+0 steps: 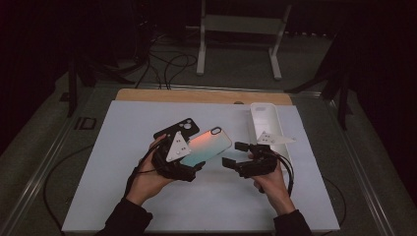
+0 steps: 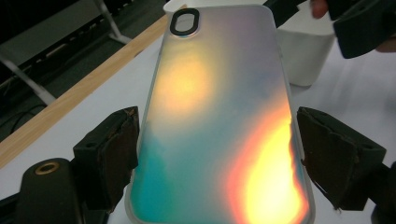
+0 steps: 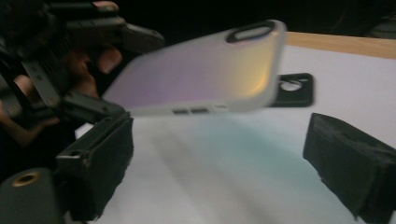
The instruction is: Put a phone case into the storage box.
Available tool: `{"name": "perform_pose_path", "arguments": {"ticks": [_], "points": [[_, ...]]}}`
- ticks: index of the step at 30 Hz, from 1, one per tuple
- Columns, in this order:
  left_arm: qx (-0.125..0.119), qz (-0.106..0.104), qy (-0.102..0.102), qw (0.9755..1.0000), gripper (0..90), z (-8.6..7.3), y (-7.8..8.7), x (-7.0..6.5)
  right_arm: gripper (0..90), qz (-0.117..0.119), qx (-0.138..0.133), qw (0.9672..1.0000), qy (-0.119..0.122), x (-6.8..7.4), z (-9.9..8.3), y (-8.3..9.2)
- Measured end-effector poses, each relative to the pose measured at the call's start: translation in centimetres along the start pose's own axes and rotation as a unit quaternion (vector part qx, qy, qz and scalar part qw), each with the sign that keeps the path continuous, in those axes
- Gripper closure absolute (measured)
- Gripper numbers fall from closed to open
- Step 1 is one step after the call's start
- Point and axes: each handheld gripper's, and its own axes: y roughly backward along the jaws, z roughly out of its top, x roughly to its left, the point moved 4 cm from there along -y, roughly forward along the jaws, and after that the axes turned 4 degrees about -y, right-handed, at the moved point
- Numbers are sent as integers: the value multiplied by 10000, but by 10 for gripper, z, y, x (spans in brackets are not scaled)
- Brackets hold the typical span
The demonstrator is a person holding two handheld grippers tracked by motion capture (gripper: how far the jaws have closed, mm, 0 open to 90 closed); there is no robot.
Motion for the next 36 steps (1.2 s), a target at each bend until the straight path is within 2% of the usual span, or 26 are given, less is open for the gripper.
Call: {"name": "perform_pose_path", "arguments": {"ticks": [2,3,6,9,10,11,14,17,18,21,25,36], "points": [[-12,10,-36,10000,171,0,-1,-1,100,54,10,10000,-55,1,1,-1],[-20,-4,-41,10000,171,1,-2,-3,126,206,5,9996,-168,2,2,-4],[-54,-60,-53,10000,171,2,-4,-6,148,252,35,9994,-248,3,3,-6],[-163,-125,-9,9998,171,4,-6,-10,234,361,72,9985,-407,4,4,-9],[-163,-125,-9,9998,171,4,-6,-10,234,361,72,9985,-407,4,4,-9],[-184,-125,-11,9998,171,4,-6,-10,285,352,51,9981,-505,3,4,-9],[-180,-159,-9,9997,171,4,-8,-13,377,384,36,9975,-598,2,4,-9],[-160,-145,-21,9998,171,4,-11,-14,409,381,53,9975,-598,4,4,-9],[-150,-165,-9,9998,171,3,-12,-14,470,369,43,9973,-628,4,5,-9],[-79,-140,-39,9999,171,3,-16,-17,525,386,65,9967,-709,5,5,-10],[-30,-145,-49,9999,171,2,-21,-19,572,385,158,9968,-685,9,4,-15],[66,-178,3,9998,171,-2,-27,-22,705,329,110,9975,-611,15,6,-17]]}}
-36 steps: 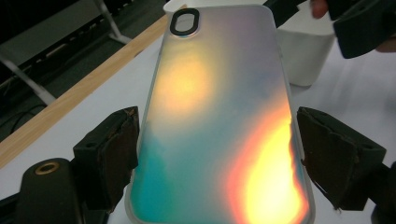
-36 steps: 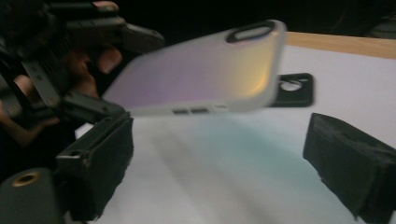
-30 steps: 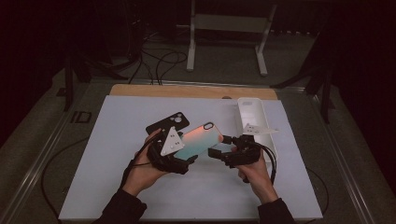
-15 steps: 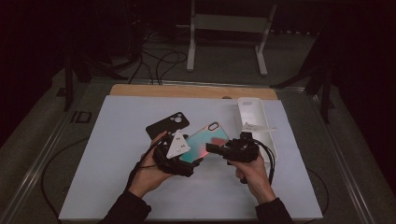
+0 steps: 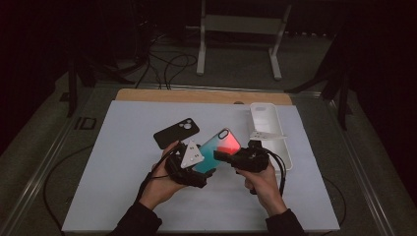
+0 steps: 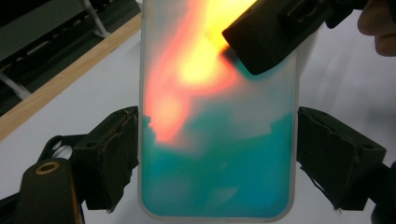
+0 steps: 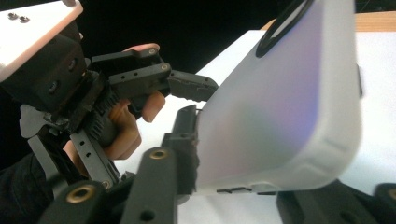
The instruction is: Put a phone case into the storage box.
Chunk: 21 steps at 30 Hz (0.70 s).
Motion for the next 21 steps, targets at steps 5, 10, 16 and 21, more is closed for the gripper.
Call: {"name": "perform_pose_path", "arguments": {"ticks": [5,10,16,21], "points": [[51,19,-23,10000,170,0,-2,-2,794,-25,-40,10000,87,4,1,0],[115,66,-71,9999,168,0,-4,-3,814,-38,-32,9999,119,5,0,-1],[98,-8,-39,9999,169,-2,-4,-2,819,-65,-28,9998,207,7,0,-2],[-6,-251,129,9996,238,-5,-2,0,864,-101,-34,9995,294,9,1,0]]}}
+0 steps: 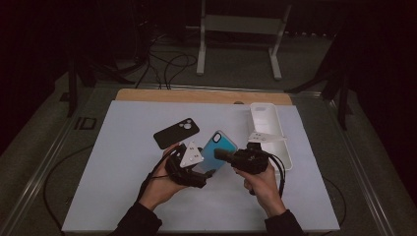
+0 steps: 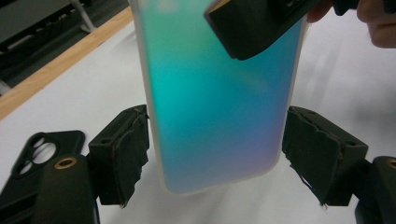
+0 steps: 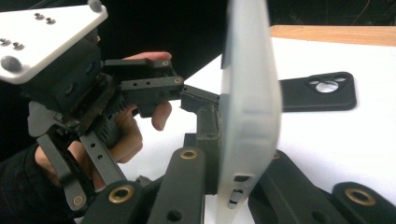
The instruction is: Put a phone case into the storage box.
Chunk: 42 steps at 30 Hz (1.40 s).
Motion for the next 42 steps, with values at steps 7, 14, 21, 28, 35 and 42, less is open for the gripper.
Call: {"name": "perform_pose_path", "arguments": {"ticks": [7,14,21,28,35,42], "points": [[-133,-347,325,9988,234,-4,3,7,864,-20,38,9998,203,2,3,5],[-231,-842,588,9944,217,-9,2,9,863,224,-20,9985,501,7,9,14],[-319,-1359,659,9880,213,-10,0,5,863,456,88,9946,930,18,13,18],[-425,-1665,666,9829,340,-10,3,4,863,735,394,9900,1140,22,9,15],[-483,-1856,554,9799,568,-13,5,3,850,696,455,9886,1252,21,10,17],[-363,-2019,422,9778,676,-14,3,-2,765,662,511,9877,1322,19,13,17]]}}
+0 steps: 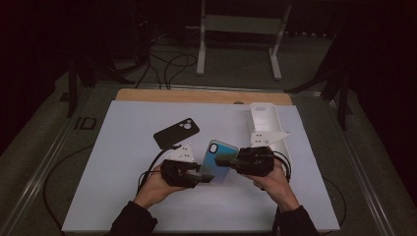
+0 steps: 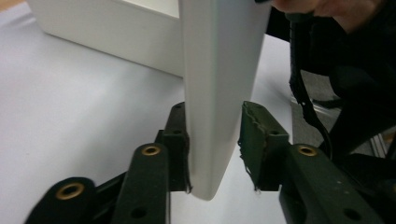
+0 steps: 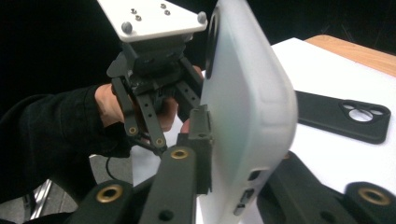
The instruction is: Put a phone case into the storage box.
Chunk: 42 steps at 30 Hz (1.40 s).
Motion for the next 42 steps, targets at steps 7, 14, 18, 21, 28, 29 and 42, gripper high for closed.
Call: {"name": "perform_pose_path", "arguments": {"ticks": [7,14,18,21,28,29,42], "points": [[-24,-47,4,10000,789,-2,-3,-2,614,-214,-6,9997,70,-2,1,-1],[-133,92,-18,9999,810,0,-4,-4,472,-430,45,9989,179,2,0,-3],[-180,224,1,9996,811,1,-2,-3,363,-603,89,9981,100,1,-1,-5],[-217,400,44,9990,812,1,0,-1,296,-747,101,9971,66,1,-2,-5],[-228,825,149,9962,813,0,4,4,154,-1116,86,9937,-8,0,-3,-3],[-241,880,171,9957,812,0,4,5,132,-1181,73,9930,-36,0,-3,-4],[-154,1519,437,9873,812,-1,-1,7,72,-1583,-271,9859,-471,2,8,-8]]}}
